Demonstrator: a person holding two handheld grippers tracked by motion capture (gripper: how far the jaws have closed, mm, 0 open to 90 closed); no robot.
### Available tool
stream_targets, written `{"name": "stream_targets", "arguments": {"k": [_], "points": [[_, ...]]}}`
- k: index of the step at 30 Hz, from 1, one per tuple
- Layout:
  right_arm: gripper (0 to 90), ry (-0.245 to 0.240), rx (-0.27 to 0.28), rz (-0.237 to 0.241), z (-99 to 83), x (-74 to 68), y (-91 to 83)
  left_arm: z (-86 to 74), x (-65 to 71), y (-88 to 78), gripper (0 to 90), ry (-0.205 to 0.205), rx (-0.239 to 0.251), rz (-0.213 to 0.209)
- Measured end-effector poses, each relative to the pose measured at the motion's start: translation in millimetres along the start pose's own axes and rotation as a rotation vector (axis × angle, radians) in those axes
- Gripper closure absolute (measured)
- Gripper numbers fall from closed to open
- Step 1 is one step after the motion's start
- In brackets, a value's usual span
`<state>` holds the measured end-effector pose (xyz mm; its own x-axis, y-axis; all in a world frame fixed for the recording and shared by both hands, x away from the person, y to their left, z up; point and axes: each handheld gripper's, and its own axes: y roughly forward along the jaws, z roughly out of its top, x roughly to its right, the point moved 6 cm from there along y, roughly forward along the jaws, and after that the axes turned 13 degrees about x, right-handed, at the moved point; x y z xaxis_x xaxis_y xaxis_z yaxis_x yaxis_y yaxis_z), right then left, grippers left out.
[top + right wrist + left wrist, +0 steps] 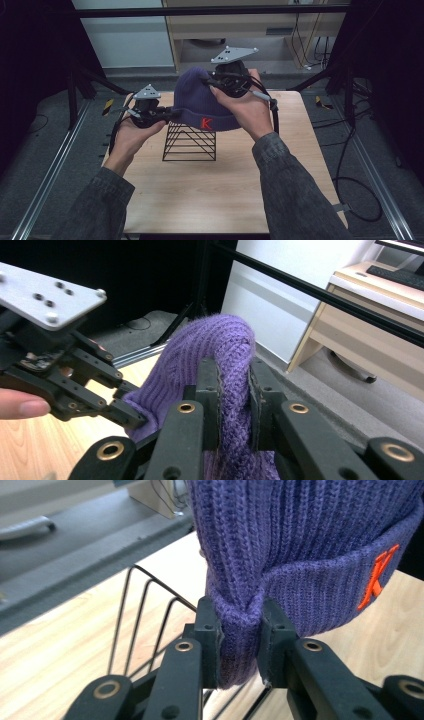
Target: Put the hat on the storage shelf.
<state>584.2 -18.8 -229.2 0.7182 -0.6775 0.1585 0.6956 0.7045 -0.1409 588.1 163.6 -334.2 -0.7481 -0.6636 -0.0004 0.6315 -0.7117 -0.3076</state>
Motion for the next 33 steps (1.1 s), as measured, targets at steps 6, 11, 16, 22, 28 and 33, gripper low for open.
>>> {"name": "stream_targets", "arguments": {"k": [6,11,16,22,28,33], "points": [[78.5,0.017,0.001,-0.025,-2.8,9.2,3.5,5.2,-6.6,-5.6,75.2,-0.018,0.031,0.048],[78.3,0.024,-0.008,-0.035,-6.7,15.2,11.6,7.1,-15.0,-8.3,75.3,-0.025,0.041,0.069],[78.2,0.04,-0.026,-0.035,-13.6,18.2,22.5,2.6,-20.8,-11.3,75.7,-0.029,0.029,0.086],[78.1,0.047,-0.047,-0.027,-21.5,16.4,34.3,-4.9,-26.7,-16.2,75.8,-0.036,0.026,0.096],[77.7,0.044,-0.07,-0.021,-29.2,14.1,46.6,-14.9,-36.1,-20.6,75.8,-0.046,0.027,0.118],[77.5,0.035,-0.087,-0.011,-34.8,11.1,55.2,-24.1,-41.1,-22.8,75.9,-0.057,0.022,0.124]]}}
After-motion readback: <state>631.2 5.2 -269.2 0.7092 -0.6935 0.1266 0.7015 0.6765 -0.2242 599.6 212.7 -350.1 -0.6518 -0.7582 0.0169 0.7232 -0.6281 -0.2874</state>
